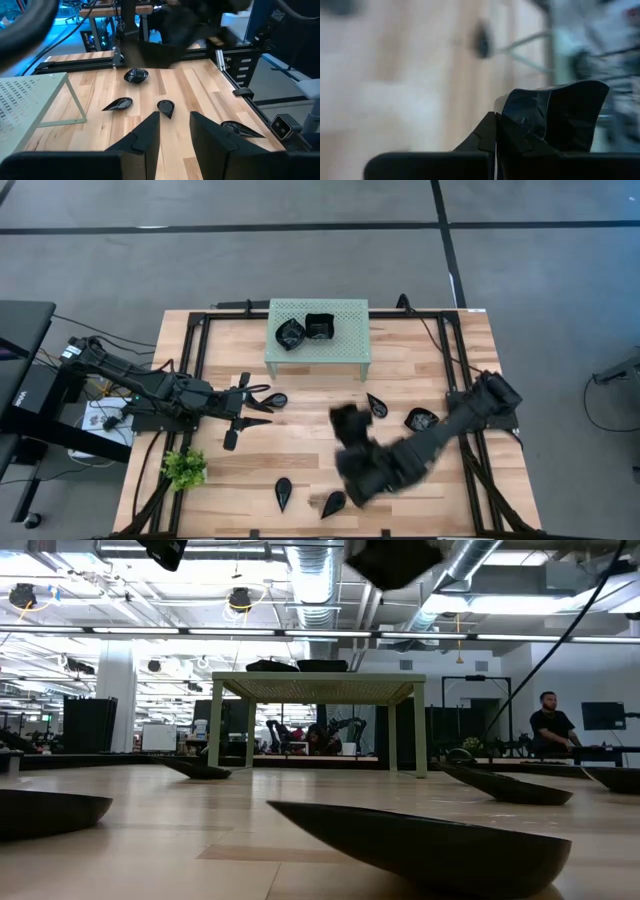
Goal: Pick & Place Mini shaped plates
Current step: Stack the distorted square plate on top of the other distorted square plate on the shelf
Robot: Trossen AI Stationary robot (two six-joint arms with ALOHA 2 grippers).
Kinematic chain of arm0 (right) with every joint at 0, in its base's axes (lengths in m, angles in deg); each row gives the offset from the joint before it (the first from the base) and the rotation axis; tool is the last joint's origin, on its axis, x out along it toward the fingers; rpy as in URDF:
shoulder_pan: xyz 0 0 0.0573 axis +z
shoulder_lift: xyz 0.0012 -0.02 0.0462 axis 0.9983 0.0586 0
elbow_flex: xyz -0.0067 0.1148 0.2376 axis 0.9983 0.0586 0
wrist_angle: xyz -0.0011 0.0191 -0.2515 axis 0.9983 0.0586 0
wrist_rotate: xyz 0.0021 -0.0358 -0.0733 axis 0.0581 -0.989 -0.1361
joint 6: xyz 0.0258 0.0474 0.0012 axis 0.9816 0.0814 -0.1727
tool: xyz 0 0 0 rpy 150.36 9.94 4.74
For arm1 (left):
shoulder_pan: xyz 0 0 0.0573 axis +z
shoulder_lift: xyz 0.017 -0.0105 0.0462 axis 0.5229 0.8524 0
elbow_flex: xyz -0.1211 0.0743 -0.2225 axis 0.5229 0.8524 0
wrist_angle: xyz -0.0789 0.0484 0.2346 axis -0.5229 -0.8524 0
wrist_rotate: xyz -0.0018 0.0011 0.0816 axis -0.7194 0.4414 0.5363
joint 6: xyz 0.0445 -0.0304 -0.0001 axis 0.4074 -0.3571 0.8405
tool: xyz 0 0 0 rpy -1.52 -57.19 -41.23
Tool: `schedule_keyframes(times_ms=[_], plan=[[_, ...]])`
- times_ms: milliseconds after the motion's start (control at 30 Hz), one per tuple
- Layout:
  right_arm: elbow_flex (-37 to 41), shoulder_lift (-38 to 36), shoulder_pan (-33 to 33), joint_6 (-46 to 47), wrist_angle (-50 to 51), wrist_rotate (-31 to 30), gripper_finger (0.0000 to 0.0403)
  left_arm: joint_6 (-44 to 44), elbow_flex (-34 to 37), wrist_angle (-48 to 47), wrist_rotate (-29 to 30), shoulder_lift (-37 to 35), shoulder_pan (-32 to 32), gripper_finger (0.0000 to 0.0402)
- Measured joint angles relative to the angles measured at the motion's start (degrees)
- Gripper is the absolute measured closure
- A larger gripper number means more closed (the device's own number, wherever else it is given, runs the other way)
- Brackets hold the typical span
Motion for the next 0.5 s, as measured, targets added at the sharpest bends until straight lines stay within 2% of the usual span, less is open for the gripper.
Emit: schedule_keyframes(times_ms=[100, 300, 400, 500], plan=[[-1.3, 0.0, -7.1, -5.8, -3.4, -2.3, 0.0400, 0.0, 0.0, 0.1, 0.0, 0.0, 0.0, 0.0293], [-1.3, 0.0, -22.9, -21.2, -12.9, -1.7, 0.0399, 0.0, 0.0, 0.2, 0.0, 0.0, 0.0, 0.0293], [-1.3, 0.0, -29.2, -26.1, -17.9, -1.5, 0.0401, 0.0, 0.0, 0.2, 0.0, 0.0, 0.0, 0.0293], [-1.3, 0.0, -34.2, -27.3, -20.6, 3.4, 0.0398, 0.0, 0.0, 0.2, 0.0, 0.0, 0.0, 0.0293]])
